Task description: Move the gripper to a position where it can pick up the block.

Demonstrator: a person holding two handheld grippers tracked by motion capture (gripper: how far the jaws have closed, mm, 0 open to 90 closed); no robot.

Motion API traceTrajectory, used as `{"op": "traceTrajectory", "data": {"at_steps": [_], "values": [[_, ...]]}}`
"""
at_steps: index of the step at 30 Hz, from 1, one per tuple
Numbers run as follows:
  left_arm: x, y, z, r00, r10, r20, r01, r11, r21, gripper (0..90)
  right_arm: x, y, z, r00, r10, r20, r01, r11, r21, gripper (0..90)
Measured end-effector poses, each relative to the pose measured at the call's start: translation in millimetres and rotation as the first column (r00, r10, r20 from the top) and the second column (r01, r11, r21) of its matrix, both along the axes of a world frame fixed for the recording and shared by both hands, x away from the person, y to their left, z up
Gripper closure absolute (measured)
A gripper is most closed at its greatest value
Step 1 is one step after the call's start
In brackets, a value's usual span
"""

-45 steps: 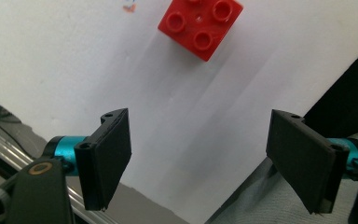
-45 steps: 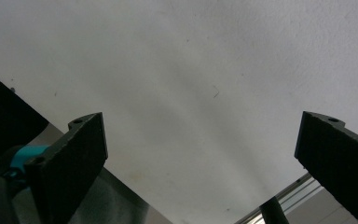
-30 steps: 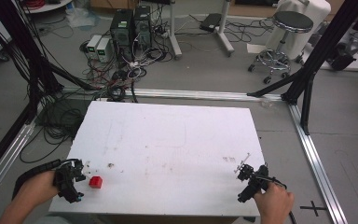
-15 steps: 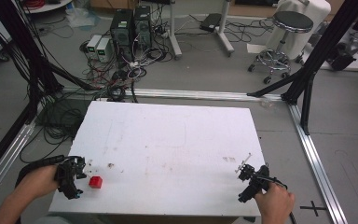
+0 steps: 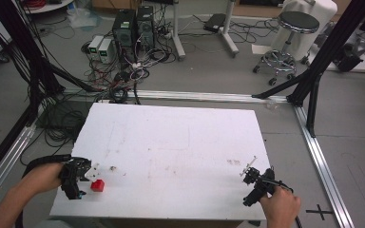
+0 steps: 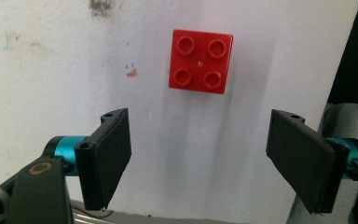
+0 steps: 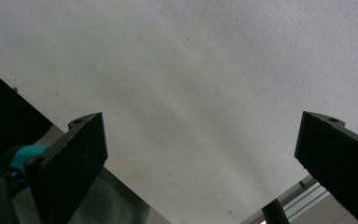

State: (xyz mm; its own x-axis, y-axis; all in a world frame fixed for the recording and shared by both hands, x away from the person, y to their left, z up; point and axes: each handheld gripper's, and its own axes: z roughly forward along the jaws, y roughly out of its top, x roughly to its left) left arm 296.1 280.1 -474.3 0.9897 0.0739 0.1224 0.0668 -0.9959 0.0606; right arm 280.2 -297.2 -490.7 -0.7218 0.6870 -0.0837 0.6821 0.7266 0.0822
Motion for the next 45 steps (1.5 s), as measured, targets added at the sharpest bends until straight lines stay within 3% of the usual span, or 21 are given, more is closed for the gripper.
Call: {"op": "traceTrajectory", "data": {"at_steps": [16, 22, 34, 45], "values": [[5.9, -17.4, -14.8, 0.995, -0.098, -0.018, 0.098, 0.9951, 0.012, 22.5, 0.1, -0.1, -0.4, 1.0, 0.001, -0.002, -0.001, 1.0, 0.006, 1.5], [8.2, -23.2, -25.1, 0.9932, -0.109, -0.041, 0.11, 0.9939, 0.011, 22.5, 0.1, 0.5, -1.2, 1.0, 0.002, -0.002, -0.002, 1.0, 0.005, 1.5], [16.8, -30.0, -31.5, 0.9866, -0.144, -0.077, 0.146, 0.9889, 0.027, 22.5, 0.8, 1.3, -2.1, 1.0, 0.009, -0.003, -0.009, 1.0, 0.003, 1.5], [16.7, -32.1, -42.5, 0.9856, -0.141, -0.093, 0.146, 0.9885, 0.041, 22.6, 1.2, 2.2, -2.3, 0.9999, 0.011, -0.009, -0.011, 1.0, 0.001, 1.5]]}}
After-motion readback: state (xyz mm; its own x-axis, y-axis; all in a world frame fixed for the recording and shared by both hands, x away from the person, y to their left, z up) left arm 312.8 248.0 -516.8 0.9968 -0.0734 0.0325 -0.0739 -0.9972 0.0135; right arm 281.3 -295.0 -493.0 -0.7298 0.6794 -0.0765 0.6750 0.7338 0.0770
